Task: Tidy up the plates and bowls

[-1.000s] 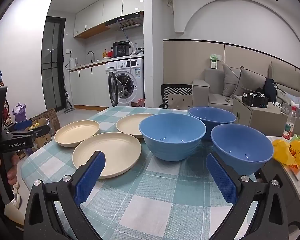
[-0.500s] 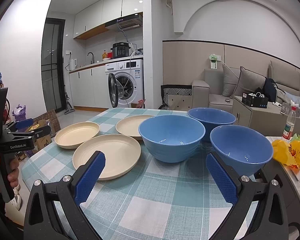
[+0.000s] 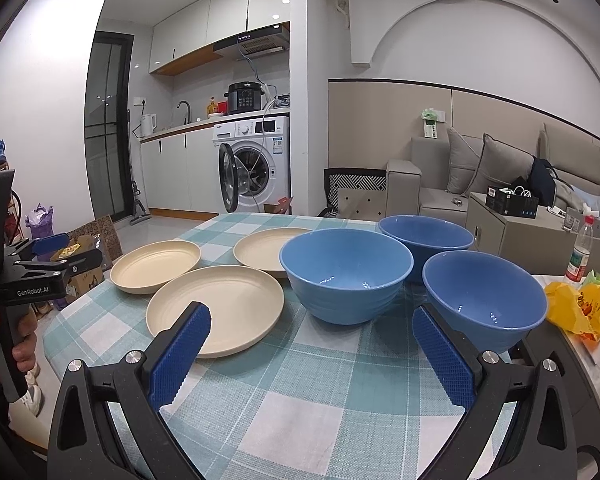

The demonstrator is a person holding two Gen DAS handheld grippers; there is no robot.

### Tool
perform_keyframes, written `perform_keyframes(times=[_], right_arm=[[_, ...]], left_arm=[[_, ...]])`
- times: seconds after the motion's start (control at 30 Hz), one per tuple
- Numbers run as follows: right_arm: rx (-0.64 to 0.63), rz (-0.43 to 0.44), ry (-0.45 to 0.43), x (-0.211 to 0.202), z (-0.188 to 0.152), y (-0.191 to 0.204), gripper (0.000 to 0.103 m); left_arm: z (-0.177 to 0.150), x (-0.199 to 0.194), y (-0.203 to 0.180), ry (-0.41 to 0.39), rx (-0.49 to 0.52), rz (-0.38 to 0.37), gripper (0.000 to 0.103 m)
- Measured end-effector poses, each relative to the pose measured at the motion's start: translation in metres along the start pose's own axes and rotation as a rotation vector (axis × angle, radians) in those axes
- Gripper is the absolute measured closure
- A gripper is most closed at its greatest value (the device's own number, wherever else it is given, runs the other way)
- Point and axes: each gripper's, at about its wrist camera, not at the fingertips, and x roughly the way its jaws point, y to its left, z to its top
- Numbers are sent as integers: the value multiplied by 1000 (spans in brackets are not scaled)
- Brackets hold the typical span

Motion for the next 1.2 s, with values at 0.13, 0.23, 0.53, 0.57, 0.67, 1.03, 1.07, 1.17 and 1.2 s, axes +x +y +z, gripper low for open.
perform_keyframes(times=[0.13, 0.23, 0.53, 0.57, 0.67, 1.03, 1.07, 1.17, 1.2], right_arm=[[-3, 3, -1, -1, 3, 0, 0], [-7, 5, -5, -2, 3, 1, 0], [5, -5, 5, 0, -2, -3, 0], [5, -6, 7, 0, -2, -3, 0], [12, -7, 9, 0, -3, -4, 0], [2, -9, 7, 0, -2, -5, 0], [1, -8, 7, 0, -2, -5, 0], [-4, 1, 6, 0, -1, -4, 0], [-6, 1, 5, -1, 0, -4, 0]], left_arm=[[1, 0, 1, 0, -7, 7, 0], [1, -1, 2, -2, -9, 7, 0], [1, -2, 1, -4, 1, 3, 0], [1, -2, 1, -3, 1, 4, 0], [0, -2, 0, -3, 3, 0, 0], [-2, -1, -3, 2, 16, 0, 0], [-1, -1, -3, 1, 15, -1, 0], [0, -2, -2, -4, 7, -6, 0], [0, -3, -1, -4, 5, -7, 0]])
